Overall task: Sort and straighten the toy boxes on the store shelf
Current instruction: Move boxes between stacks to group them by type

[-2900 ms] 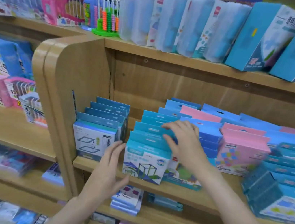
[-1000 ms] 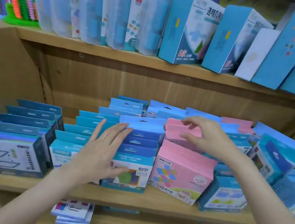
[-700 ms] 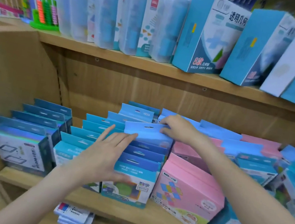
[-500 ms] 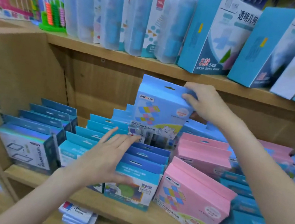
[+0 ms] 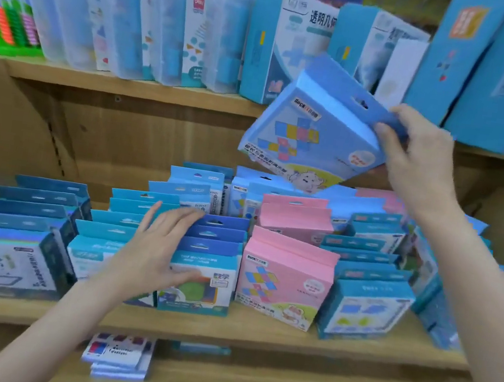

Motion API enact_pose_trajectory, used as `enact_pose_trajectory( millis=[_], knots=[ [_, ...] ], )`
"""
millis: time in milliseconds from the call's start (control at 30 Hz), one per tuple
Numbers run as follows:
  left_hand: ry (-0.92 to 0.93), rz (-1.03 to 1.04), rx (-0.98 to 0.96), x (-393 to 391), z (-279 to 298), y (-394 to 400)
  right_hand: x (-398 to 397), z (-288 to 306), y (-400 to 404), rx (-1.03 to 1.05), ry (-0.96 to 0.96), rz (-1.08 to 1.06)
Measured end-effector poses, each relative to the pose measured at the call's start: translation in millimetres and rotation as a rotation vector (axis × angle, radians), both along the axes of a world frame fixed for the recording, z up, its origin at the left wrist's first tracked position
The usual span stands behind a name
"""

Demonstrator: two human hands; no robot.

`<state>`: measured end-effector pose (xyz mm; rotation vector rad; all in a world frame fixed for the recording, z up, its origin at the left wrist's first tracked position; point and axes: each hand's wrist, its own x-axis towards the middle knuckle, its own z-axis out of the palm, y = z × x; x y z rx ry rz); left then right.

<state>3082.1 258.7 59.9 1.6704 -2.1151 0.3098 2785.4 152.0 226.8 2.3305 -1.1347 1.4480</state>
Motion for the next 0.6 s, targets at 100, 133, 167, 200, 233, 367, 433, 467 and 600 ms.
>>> enact_pose_trajectory(
  millis=[100,133,167,200,233,367,433,467,600],
  knots=[
    [0.096,-0.076,-0.139,-22,-5,0,-44,0,16,0.009,-0.042,-0.088],
    [0.126,-0.087,-0.173,-32,-6,1,-55,-1,19,0.023,-0.048,-0.105],
    [0.153,-0.086,-0.199,-41,-8,1,-64,-2,22,0.04,-0.056,-0.113],
    [0.178,-0.085,-0.217,-49,-9,1,-72,-4,24,0.055,-0.066,-0.118],
    [0.197,-0.089,-0.226,-57,-10,1,-79,-6,26,0.062,-0.076,-0.122],
    [0.169,-0.154,-0.211,-89,-6,-1,-106,-10,24,0.073,-0.078,-0.135],
    [0.154,-0.179,-0.206,-107,-4,-5,-122,-8,18,0.096,-0.064,-0.14],
    [0.149,-0.187,-0.208,-117,-3,-6,-131,-7,15,0.109,-0.058,-0.141],
    [0.186,-0.22,-0.255,-164,1,-15,-178,-9,6,0.17,0.029,-0.055]
  ],
)
